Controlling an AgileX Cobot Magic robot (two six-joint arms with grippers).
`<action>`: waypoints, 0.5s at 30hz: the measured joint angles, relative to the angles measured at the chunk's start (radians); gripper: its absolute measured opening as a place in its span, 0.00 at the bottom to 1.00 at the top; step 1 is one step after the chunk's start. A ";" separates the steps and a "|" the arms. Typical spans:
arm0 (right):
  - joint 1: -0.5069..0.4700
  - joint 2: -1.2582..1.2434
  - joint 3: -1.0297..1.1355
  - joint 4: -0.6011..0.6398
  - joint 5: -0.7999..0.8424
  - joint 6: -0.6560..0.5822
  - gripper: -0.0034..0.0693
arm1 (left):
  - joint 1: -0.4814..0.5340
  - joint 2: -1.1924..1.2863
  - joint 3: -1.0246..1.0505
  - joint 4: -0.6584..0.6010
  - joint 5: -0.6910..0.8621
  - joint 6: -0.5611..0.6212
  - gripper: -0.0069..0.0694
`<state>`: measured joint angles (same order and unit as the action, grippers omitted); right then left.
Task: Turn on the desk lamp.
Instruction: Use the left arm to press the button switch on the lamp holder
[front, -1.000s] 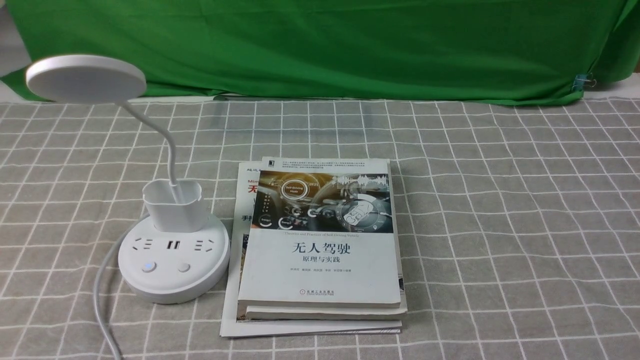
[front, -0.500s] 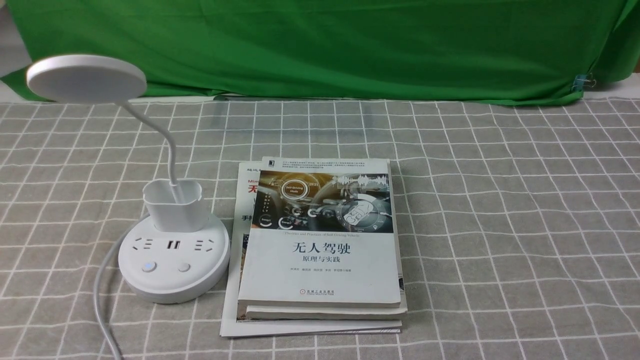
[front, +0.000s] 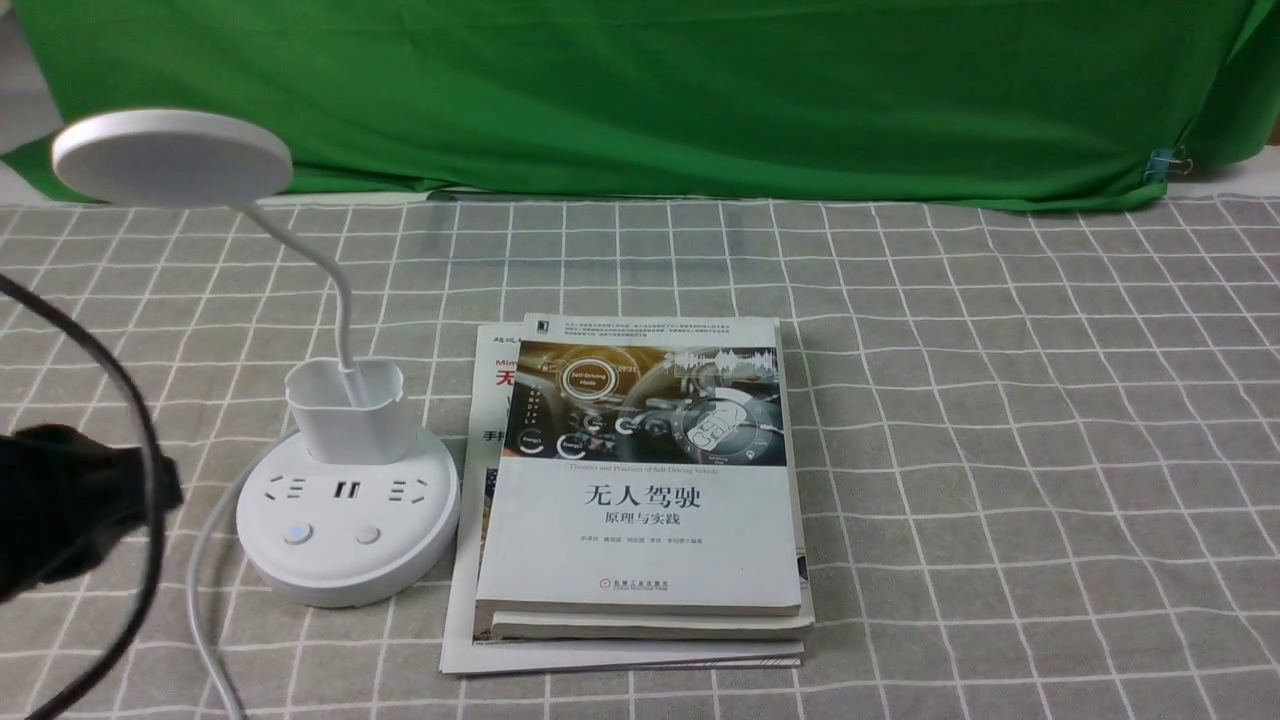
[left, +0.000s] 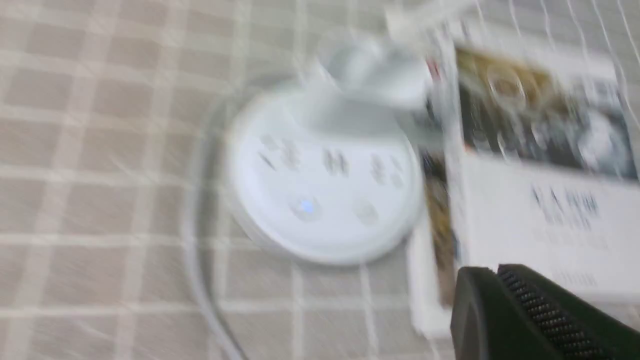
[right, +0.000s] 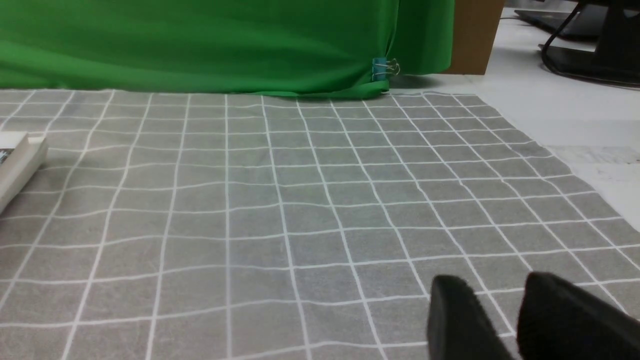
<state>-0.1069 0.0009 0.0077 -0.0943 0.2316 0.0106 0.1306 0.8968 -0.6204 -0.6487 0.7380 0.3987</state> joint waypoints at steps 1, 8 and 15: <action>0.000 0.000 0.000 0.000 0.000 0.000 0.38 | 0.000 0.046 0.000 -0.053 0.035 0.049 0.12; 0.000 0.000 0.000 0.000 0.000 0.000 0.38 | -0.199 0.253 -0.001 -0.048 0.057 0.085 0.12; 0.000 0.000 0.000 0.000 0.000 0.000 0.38 | -0.384 0.323 -0.001 0.358 -0.140 -0.274 0.12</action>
<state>-0.1069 0.0009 0.0077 -0.0943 0.2316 0.0106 -0.2532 1.2197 -0.6215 -0.2909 0.5981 0.1251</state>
